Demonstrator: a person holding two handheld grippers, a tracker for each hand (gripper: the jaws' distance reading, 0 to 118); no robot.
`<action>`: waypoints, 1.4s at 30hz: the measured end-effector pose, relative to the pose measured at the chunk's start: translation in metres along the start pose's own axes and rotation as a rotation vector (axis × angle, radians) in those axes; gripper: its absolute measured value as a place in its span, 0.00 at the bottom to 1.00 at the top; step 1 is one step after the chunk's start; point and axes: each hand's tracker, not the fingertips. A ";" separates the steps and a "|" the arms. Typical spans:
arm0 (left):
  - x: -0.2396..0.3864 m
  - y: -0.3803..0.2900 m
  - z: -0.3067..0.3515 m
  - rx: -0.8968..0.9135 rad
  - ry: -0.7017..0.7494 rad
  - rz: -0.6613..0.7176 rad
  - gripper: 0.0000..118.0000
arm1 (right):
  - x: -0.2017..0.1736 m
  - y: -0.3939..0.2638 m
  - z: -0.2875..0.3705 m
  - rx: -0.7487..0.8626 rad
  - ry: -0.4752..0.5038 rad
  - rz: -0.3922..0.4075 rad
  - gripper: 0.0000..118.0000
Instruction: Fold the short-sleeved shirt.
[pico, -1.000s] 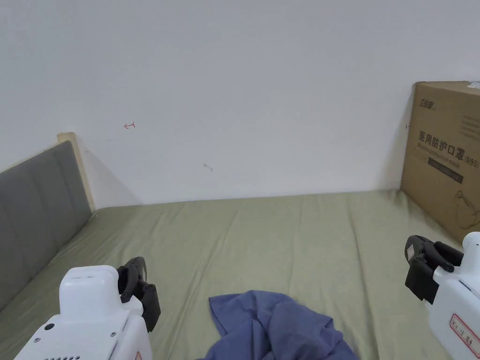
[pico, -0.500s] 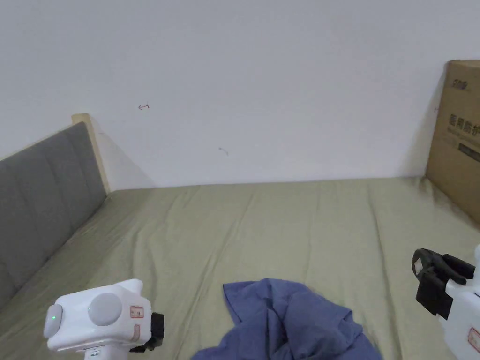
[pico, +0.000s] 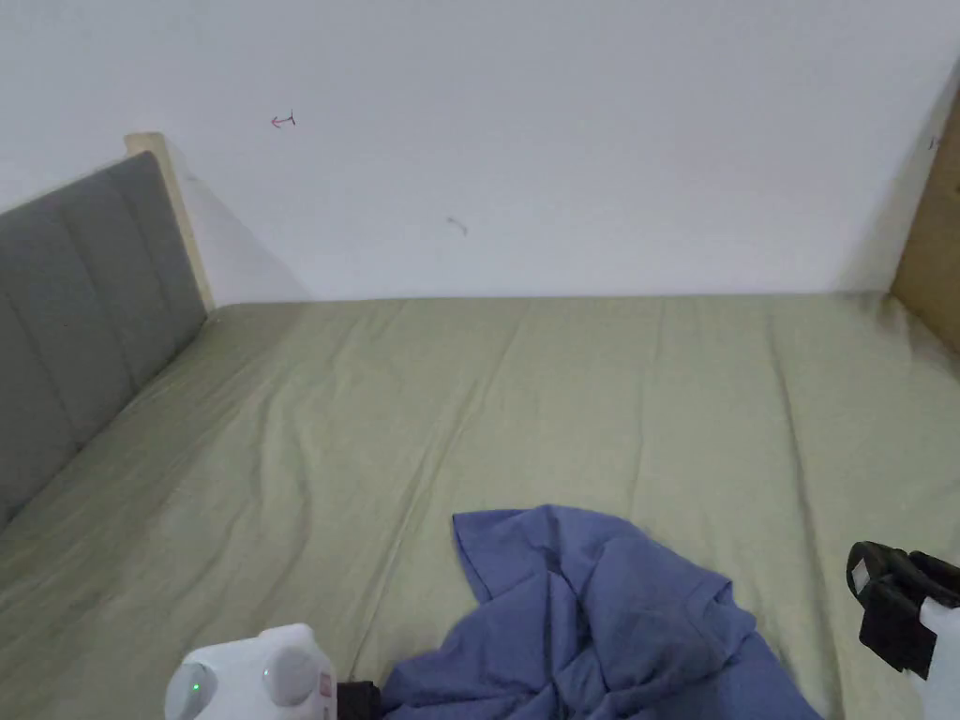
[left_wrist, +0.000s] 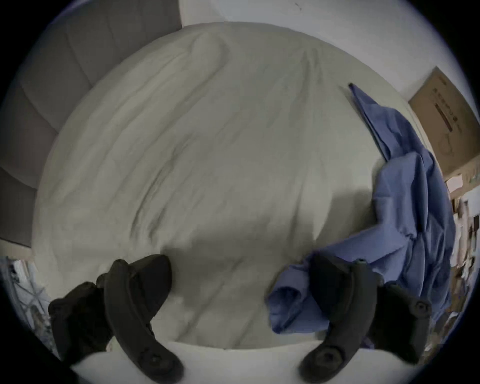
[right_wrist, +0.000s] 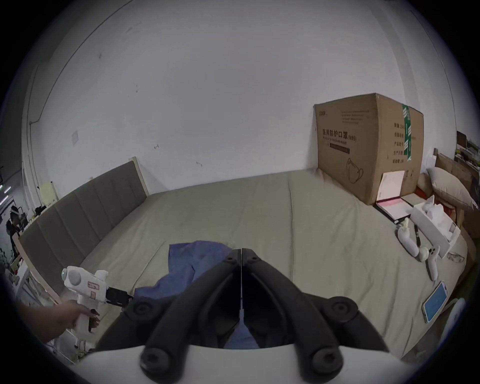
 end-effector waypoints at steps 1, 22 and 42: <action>0.006 -0.006 0.004 0.008 -0.009 -0.013 0.91 | 0.000 -0.002 -0.003 -0.010 0.002 -0.009 0.00; -0.054 -0.021 0.130 0.479 -0.386 0.013 0.01 | -0.018 0.069 -0.141 -0.235 0.284 -0.032 0.00; -0.115 -0.036 0.101 0.421 -0.350 0.196 0.01 | -0.063 -0.004 -0.423 -0.920 0.076 0.333 0.84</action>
